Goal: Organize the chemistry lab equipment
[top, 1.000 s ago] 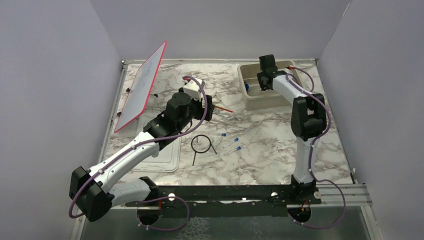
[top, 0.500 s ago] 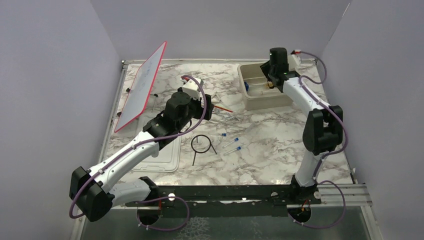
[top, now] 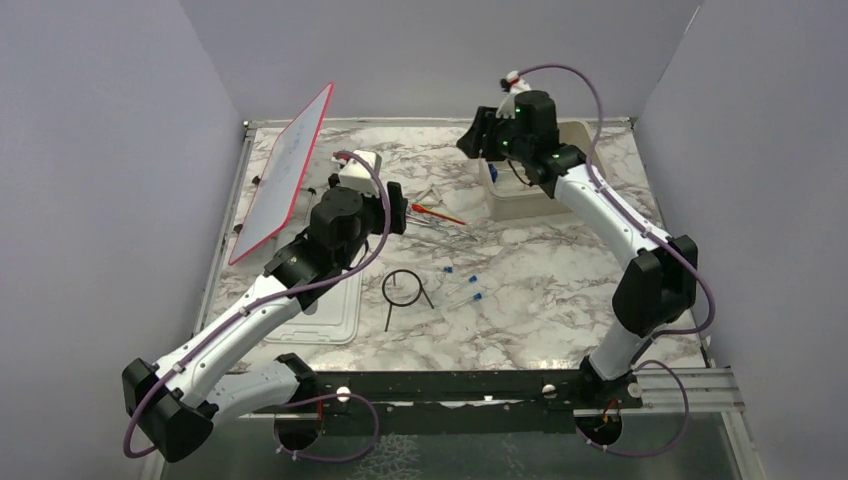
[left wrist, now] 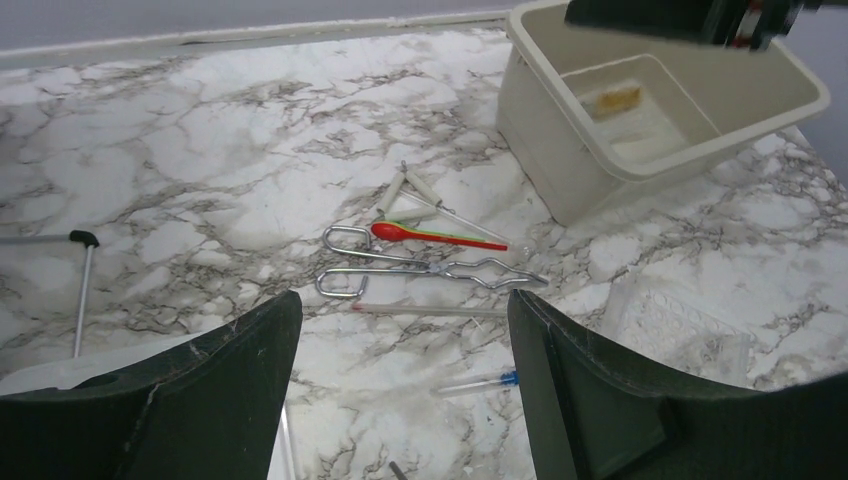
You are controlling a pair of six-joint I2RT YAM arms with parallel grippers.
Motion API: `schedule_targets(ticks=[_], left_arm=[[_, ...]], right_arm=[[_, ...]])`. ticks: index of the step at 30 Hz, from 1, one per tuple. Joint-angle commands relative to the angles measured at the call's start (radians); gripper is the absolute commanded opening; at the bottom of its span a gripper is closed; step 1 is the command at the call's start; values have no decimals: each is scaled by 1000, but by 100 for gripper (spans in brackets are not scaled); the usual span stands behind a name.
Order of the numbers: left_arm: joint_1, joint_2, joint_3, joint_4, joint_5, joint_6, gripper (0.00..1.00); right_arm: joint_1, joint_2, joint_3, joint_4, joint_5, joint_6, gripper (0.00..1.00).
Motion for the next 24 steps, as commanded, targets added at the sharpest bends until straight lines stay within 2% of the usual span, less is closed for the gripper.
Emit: schedule_targets(ticks=[1, 5, 10, 13, 18, 24], left_arm=[[6, -70, 60, -34, -107, 20, 78], [6, -108, 61, -40, -129, 17, 78], [6, -127, 56, -53, -129, 4, 78], [6, -120, 49, -60, -129, -4, 80], [8, -102, 54, -74, -123, -19, 81], [11, -96, 53, -74, -120, -20, 81]], right_arm=[[133, 41, 9, -115, -59, -246, 56], [223, 120, 5, -169, -25, -366, 45], [260, 247, 23, -203, 41, -448, 22], [268, 326, 75, -263, 73, -489, 21], [270, 386, 107, -298, 134, -512, 27], [269, 401, 96, -333, 115, -546, 23]])
